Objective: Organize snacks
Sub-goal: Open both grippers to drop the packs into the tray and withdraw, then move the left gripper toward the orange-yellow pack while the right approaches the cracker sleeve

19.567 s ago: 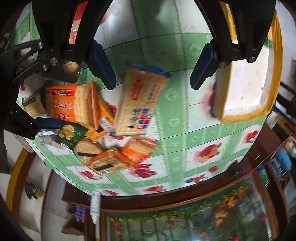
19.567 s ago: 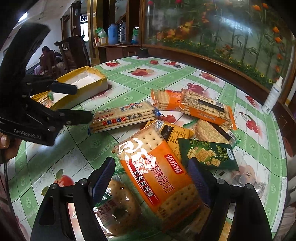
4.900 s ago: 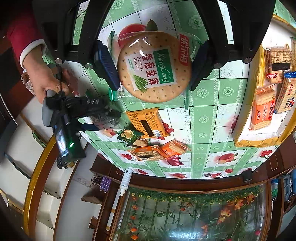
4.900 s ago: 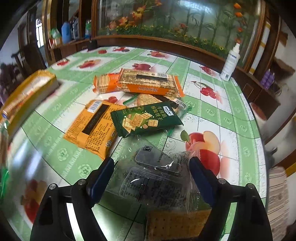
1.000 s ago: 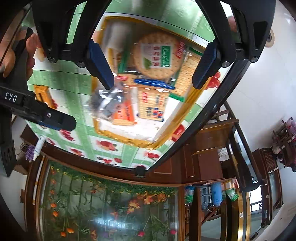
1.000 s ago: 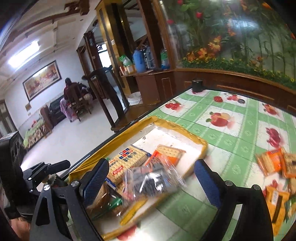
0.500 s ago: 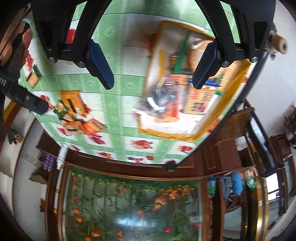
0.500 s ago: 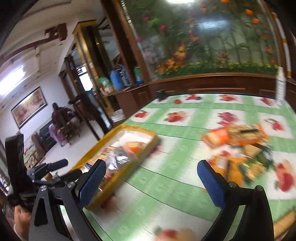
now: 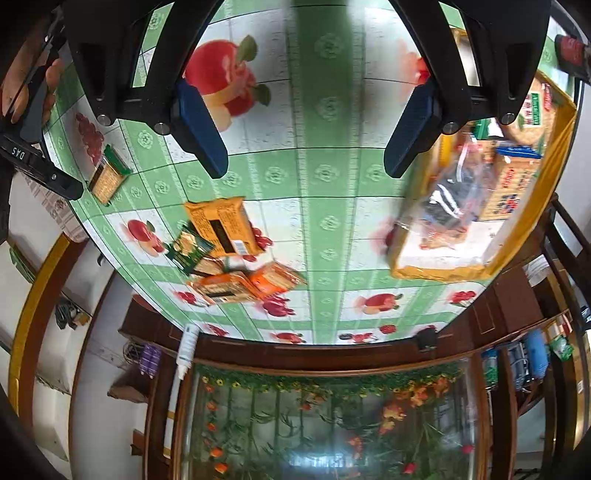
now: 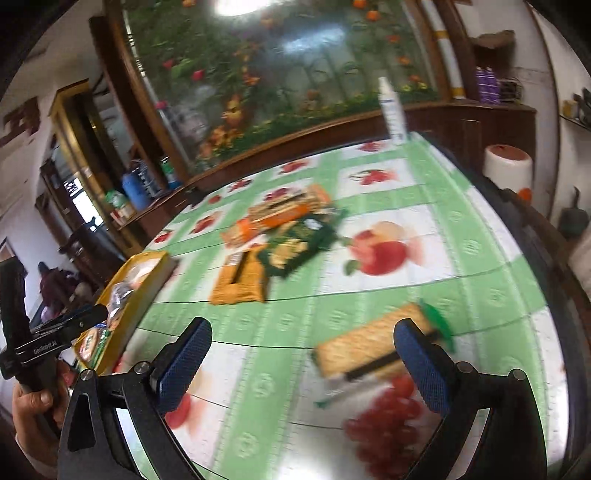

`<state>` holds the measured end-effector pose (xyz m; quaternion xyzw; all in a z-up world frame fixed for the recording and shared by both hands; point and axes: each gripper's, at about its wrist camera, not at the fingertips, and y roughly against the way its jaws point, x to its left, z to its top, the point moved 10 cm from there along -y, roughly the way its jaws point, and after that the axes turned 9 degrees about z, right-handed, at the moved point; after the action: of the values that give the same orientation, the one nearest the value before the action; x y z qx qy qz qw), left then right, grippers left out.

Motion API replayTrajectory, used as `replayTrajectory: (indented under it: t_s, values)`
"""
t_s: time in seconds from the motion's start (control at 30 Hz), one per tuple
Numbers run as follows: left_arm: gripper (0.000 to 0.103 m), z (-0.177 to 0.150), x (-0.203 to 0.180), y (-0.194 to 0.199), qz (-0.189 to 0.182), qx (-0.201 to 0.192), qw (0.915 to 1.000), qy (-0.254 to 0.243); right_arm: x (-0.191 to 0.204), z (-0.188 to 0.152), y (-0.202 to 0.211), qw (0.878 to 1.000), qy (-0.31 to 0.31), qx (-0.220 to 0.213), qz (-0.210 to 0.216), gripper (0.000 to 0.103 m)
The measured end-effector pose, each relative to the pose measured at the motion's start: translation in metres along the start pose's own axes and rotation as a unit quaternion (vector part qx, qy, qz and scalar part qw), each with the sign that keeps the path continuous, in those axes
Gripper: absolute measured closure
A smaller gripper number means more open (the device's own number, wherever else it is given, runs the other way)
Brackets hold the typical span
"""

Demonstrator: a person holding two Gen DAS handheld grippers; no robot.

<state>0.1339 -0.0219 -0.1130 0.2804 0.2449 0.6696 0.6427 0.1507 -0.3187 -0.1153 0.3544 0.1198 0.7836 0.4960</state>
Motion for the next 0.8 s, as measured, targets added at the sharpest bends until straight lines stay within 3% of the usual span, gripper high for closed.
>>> replayTrajectory:
  t_s: [0.5, 0.8]
  values:
    - [0.016, -0.009, -0.019, -0.017, -0.017, 0.024, 0.9995, -0.009, -0.025, -0.035, -0.014, 0.998, -0.036, 0.052, -0.023, 0.003]
    - [0.016, -0.009, -0.021, -0.024, -0.022, 0.032, 0.9992, -0.008, -0.03, -0.014, -0.059, 0.995, -0.063, 0.079, -0.008, 0.002]
